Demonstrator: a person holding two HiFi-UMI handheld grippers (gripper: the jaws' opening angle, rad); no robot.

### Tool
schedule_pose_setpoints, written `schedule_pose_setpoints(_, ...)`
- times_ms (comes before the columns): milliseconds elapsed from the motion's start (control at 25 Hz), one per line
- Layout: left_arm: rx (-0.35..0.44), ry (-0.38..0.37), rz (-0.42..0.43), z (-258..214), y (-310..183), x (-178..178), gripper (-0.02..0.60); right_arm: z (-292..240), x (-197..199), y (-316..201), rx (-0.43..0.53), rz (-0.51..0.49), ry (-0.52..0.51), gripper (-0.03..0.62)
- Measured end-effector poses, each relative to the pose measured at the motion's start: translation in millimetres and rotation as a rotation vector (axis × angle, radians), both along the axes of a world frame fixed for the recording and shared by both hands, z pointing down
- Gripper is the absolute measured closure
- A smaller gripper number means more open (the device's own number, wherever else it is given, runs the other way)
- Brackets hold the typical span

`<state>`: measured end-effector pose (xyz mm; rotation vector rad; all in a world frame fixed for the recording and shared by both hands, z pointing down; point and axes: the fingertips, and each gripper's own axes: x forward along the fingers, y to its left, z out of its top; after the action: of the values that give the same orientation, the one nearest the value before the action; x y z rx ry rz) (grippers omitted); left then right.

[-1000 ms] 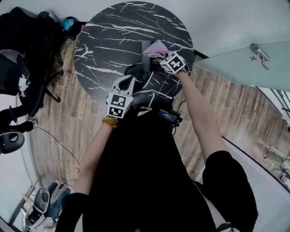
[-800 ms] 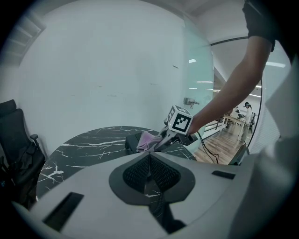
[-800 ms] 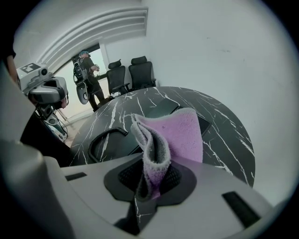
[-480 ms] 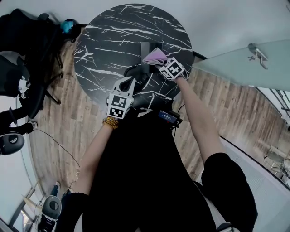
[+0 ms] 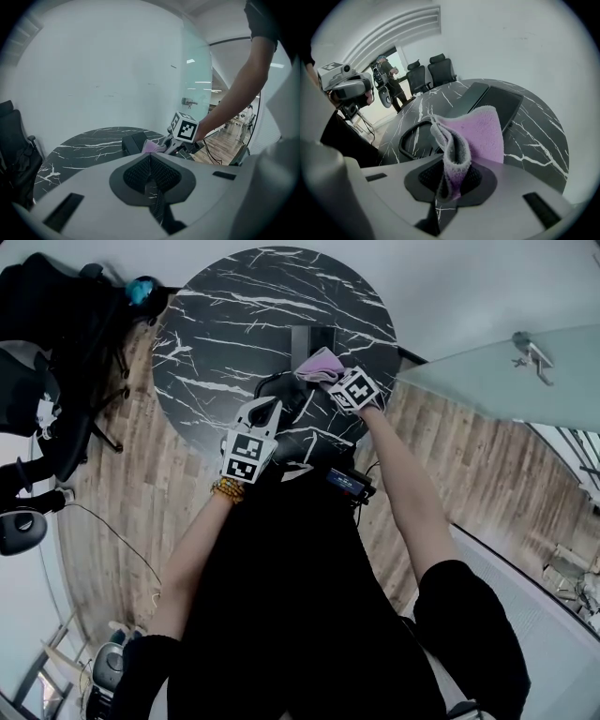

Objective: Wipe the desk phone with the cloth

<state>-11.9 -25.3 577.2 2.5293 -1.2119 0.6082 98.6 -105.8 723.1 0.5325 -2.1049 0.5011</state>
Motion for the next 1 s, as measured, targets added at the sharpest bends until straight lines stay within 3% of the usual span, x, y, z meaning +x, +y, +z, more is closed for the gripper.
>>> schedule_pose_setpoints(200, 0.010, 0.004, 0.006, -3.3, -1.8, 4.2, 0.568, 2.4, 0.1, 16.1, -0.066, 0.016, -0.011, 0.531)
schedule_pose_setpoints(360, 0.034, 0.017, 0.005, -13.2, -7.6, 6.4, 0.568, -42.0, -12.7, 16.7, -0.027, 0.118, -0.198, 0.531)
schedule_pose_setpoints(480, 0.081, 0.041, -0.002, -31.4, -13.7, 7.2, 0.568, -106.1, -18.2, 9.6, 0.109, 0.230, -0.370, 0.531)
schedule_pose_setpoints(640, 0.205, 0.088, -0.029, -77.4, -24.4, 7.1, 0.568, -205.5, -19.7, 7.1, 0.392, 0.350, -0.530, 0.531)
schedule_pose_setpoints(840, 0.371, 0.142, -0.056, -143.1, -27.5, 5.1, 0.568, -283.8, -34.5, 32.9, 0.660, 0.406, -0.577, 0.531)
schedule_pose_setpoints(1000, 0.424, 0.159, -0.030, -162.2, -17.2, 6.5, 0.568, -305.9, -49.4, 55.5, 0.759, 0.416, -0.568, 0.531)
